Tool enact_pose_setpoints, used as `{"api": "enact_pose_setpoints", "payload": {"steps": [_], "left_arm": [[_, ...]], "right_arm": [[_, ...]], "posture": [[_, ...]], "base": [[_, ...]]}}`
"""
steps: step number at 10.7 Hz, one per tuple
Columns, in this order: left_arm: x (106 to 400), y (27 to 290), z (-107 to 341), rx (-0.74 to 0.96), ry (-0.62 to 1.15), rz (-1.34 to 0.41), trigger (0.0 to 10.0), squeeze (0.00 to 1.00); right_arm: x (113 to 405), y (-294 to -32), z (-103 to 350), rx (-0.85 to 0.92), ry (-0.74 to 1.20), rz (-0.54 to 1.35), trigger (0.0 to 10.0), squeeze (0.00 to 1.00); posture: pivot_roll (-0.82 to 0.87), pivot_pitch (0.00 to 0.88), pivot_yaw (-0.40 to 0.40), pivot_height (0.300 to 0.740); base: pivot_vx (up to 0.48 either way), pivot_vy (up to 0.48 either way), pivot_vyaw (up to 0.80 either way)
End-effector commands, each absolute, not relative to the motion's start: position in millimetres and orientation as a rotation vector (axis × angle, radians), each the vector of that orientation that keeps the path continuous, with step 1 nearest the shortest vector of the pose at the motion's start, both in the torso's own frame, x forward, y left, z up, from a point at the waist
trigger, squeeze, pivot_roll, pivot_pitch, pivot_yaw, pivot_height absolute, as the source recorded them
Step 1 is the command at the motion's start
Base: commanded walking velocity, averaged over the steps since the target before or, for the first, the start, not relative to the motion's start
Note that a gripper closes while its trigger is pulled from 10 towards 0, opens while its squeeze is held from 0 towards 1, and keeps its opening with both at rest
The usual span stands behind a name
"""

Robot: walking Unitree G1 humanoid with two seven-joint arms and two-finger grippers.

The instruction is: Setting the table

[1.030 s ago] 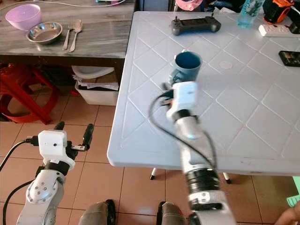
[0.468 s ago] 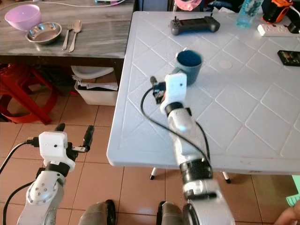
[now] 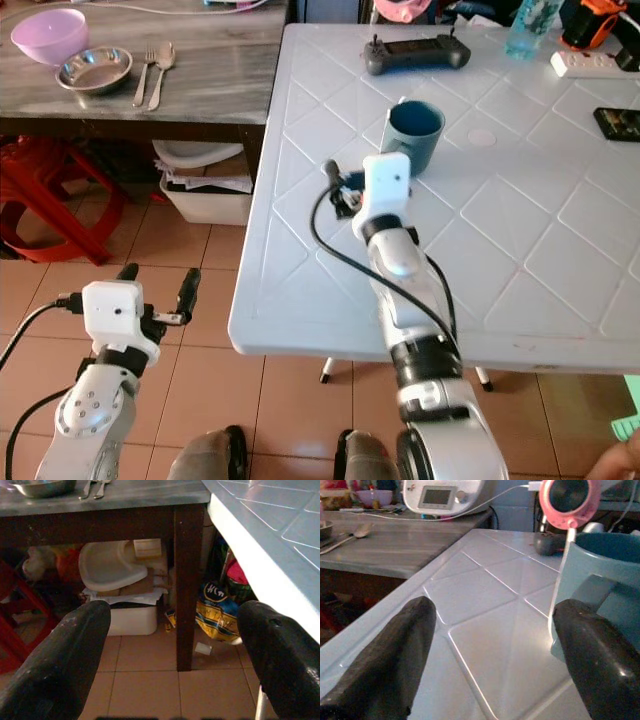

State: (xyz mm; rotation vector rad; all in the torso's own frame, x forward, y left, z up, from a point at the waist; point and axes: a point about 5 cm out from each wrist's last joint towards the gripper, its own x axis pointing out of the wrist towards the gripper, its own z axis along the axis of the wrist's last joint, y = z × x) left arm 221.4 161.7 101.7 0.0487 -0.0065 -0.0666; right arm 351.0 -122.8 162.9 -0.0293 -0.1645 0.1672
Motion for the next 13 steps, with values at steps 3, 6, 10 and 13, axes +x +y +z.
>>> {"api": "enact_pose_setpoints", "payload": {"steps": [3,6,10,13], "left_arm": [[220.3,165.6,104.1,0.059,-0.007,-0.066,10.0,0.0],[221.0,165.0,104.2,0.057,-0.007,-0.07,10.0,0.0],[217.9,162.5,104.4,0.046,-0.001,-0.088,10.0,0.0],[214.3,162.3,104.5,0.044,0.007,-0.096,10.0,0.0]], "right_arm": [[343.7,-145.3,156.2,-0.028,-0.144,0.105,10.0,1.0],[338.2,-144.0,157.4,-0.027,-0.15,0.128,10.0,1.0],[350.5,-152.0,167.8,-0.046,-0.169,0.083,10.0,0.0],[353.5,-147.6,168.9,-0.051,-0.17,0.057,10.0,0.0]], "posture": [[0.07,0.2,0.038,0.74],[0.07,0.198,0.038,0.74],[0.08,0.22,0.045,0.74],[0.08,0.233,0.05,0.74]], "base": [[0.0,0.0,0.0],[0.0,0.0,0.0],[0.0,0.0,0.0],[0.0,0.0,0.0]]}}
